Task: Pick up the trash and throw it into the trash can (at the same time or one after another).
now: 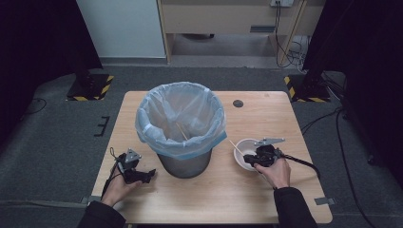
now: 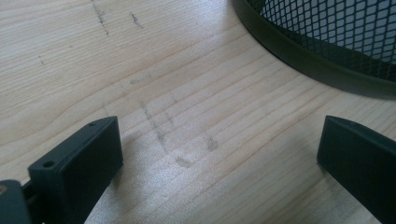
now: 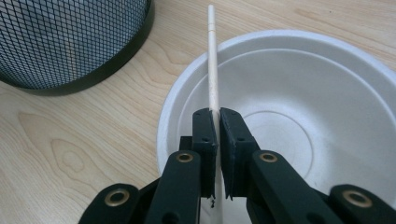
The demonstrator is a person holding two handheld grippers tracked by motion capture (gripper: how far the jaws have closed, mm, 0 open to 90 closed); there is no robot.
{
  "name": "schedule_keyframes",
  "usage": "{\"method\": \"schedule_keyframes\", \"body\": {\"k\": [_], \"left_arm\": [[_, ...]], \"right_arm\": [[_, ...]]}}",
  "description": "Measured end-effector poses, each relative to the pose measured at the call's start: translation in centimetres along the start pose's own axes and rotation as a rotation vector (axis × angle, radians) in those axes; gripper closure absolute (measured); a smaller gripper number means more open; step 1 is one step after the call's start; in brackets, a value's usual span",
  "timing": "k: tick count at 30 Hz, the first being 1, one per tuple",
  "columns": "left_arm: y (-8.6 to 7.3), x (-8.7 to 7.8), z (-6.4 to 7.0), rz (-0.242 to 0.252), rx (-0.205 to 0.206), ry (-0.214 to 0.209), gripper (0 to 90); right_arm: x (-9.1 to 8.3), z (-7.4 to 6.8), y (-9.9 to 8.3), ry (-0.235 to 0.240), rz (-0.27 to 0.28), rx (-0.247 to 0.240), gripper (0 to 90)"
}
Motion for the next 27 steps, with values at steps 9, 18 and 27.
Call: {"method": "schedule_keyframes", "body": {"k": [9, 18, 27], "left_arm": [[0.0, 0.0, 0.0, 0.0, 0.0, 0.0, 0.0], [0.0, 0.0, 0.0, 0.0, 0.0, 0.0, 0.0], [0.0, 0.0, 0.0, 0.0, 0.0, 0.0, 0.0]], "right_arm": [[-1.7, 0.2, 1.5, 0.028, 0.088, 0.033, 85.7], [-4.6, 0.3, 3.8, 0.066, 0.248, 0.068, 85.7], [-7.4, 0.2, 5.9, 0.088, 0.409, 0.086, 85.7]]}}
Point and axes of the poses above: each handheld gripper's, and its own axes: x roughly forward along the jaws, y roughly out of its top, z roughly to its right, the point moved 8 cm from there along x, roughly forward along the jaws, and after that the axes turned 13 degrees about x, right-handed, at the moved point
